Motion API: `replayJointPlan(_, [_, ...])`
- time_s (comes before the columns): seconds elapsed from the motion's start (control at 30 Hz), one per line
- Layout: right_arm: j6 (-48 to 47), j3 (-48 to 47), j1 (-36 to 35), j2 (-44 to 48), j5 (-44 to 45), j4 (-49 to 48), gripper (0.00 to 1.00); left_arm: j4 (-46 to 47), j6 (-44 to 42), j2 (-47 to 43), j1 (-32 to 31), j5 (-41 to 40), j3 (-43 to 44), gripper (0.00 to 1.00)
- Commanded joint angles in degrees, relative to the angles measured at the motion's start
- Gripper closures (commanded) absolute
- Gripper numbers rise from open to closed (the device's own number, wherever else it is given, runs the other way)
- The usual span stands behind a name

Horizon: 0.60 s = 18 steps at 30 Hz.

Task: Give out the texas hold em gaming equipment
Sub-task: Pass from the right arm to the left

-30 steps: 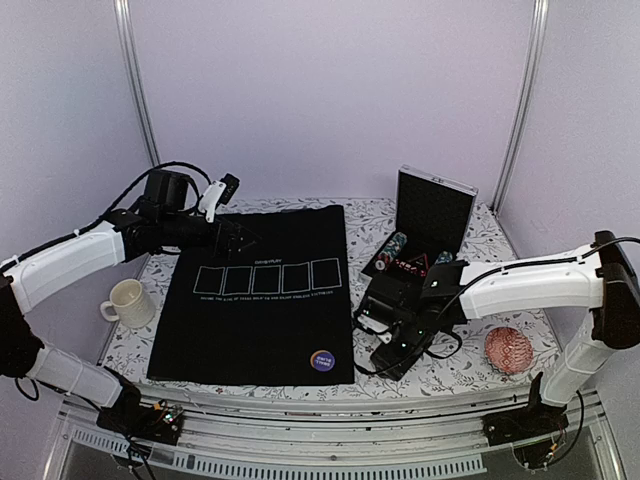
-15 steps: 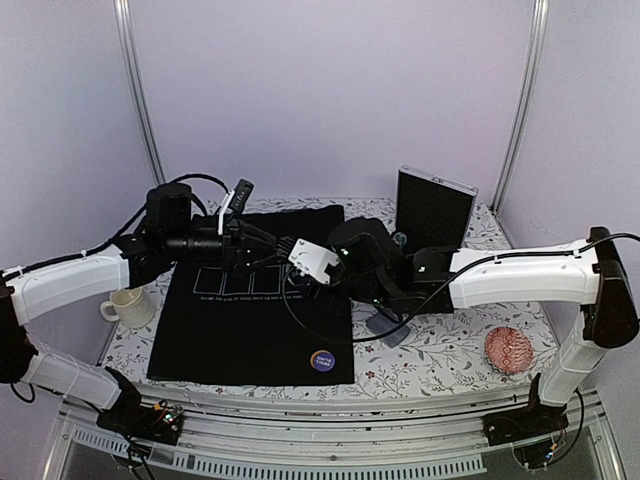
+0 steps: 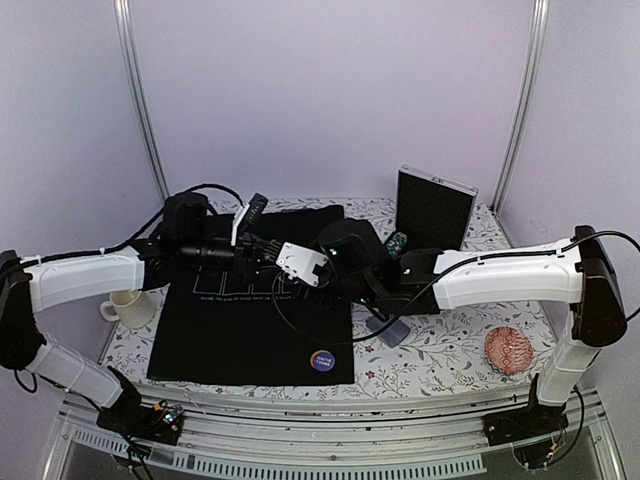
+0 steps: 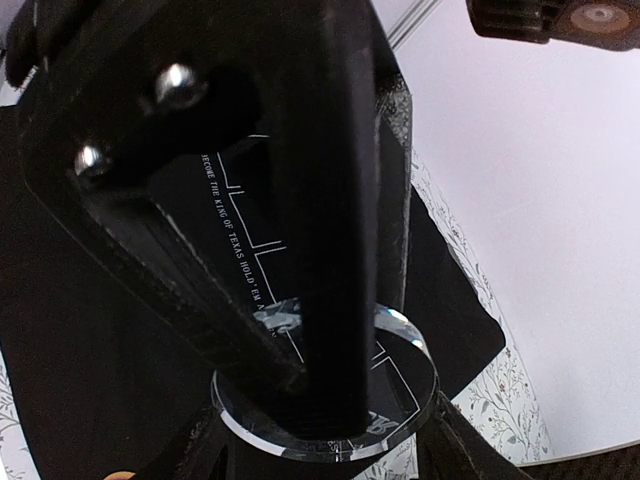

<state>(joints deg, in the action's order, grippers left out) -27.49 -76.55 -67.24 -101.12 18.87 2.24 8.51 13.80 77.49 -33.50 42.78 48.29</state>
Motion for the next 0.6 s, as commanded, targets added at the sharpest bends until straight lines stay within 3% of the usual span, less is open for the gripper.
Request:
replayJointPlan(0.0, [-0.76, -2.11, -0.26, -0.92, 1.70, -2.20, 0.64, -2.29, -1.94, 1.83, -0.61, 0.37, 1.71, 0.56])
replayJointPlan(0.27, [-0.90, -1.93, -0.05, -1.28, 2.97, -2.32, 0.64, -1.02, -2.63, 0.94, -0.95, 6.10, 1.41, 1.00])
replayJointPlan(0.4, [-0.82, -1.44, 0.17, -0.97, 3.29, -2.50, 0.63, 0.00, -1.21, 0.47, -0.83, 4.85, 1.00, 1.00])
replayJointPlan(0.57, [-0.23, 0.39, 1.10, 0.71, 5.23, -3.51, 0.45, 1.32, 4.77, 1.44, 3.06, -2.36, 0.80, 1.00])
